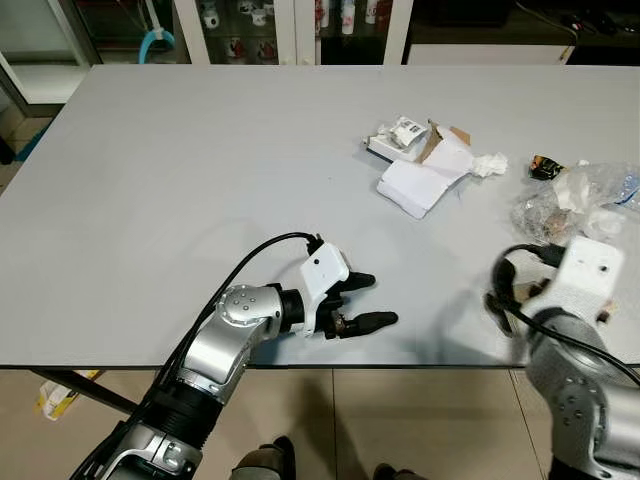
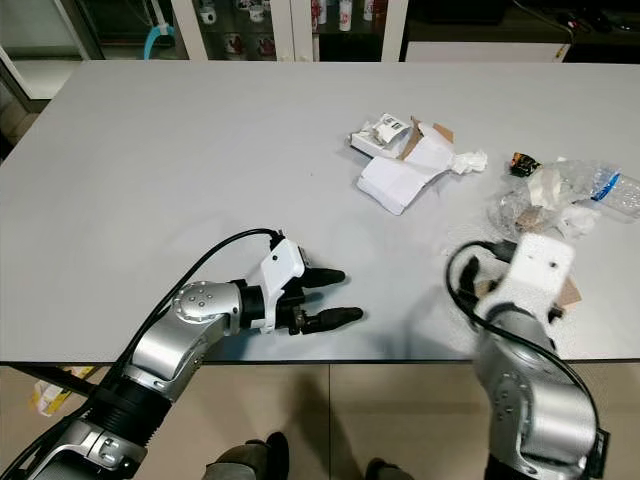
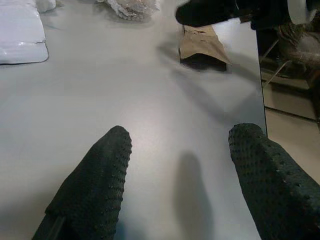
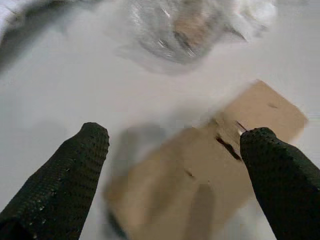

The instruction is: Picking trash to rubbish bin

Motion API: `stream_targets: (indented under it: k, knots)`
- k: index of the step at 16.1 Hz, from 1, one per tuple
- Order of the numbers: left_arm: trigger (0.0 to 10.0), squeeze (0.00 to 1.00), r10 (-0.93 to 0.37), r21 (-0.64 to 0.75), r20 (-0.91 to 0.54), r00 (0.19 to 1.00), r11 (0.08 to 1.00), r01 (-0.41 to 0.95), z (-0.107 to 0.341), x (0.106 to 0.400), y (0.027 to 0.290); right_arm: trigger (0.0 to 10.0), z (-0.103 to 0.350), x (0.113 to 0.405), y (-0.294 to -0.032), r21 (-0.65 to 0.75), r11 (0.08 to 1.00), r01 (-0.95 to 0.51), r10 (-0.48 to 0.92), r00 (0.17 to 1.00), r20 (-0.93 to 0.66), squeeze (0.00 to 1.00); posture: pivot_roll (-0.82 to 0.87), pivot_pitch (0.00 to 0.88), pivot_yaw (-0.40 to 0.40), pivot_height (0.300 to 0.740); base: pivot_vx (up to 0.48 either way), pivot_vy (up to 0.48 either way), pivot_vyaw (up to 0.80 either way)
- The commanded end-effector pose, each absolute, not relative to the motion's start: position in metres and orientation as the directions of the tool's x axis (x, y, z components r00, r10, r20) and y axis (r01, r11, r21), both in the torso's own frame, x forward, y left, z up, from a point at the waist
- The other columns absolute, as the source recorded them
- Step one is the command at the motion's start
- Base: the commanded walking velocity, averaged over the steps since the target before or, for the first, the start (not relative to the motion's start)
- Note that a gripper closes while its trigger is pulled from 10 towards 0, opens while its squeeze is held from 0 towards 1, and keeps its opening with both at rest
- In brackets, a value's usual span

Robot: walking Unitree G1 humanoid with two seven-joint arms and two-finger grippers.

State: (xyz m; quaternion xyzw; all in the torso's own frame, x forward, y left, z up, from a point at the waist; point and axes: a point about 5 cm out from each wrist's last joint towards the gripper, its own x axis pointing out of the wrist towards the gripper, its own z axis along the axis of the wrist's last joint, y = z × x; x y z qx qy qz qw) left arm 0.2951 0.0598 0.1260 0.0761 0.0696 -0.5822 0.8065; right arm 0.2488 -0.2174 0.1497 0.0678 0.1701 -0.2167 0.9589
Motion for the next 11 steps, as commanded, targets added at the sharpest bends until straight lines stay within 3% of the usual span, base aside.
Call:
stream_targets:
  k: [1,11]
  knots:
    - [10.0,0.0,-0.933,0.031,-0.215,0.289,0.29,0.957,0.124,0.292,0.058,10.0,0.145,0.242,-0.219,0.069,0.891,0.45,-0.391,0.834,-0.391,1.0,0.16,0.168,0.018,0.74,0.0,0.0,0.0]
    - [10.0,0.0,-0.933,0.033,-0.227,0.279,0.279,0.96,0.122,0.289,0.061,10.0,0.096,0.237,-0.207,0.181,0.882,0.436,-0.273,0.783,-0.559,1.0,0.17,0.172,0.018,0.74,0.0,0.0,0.0]
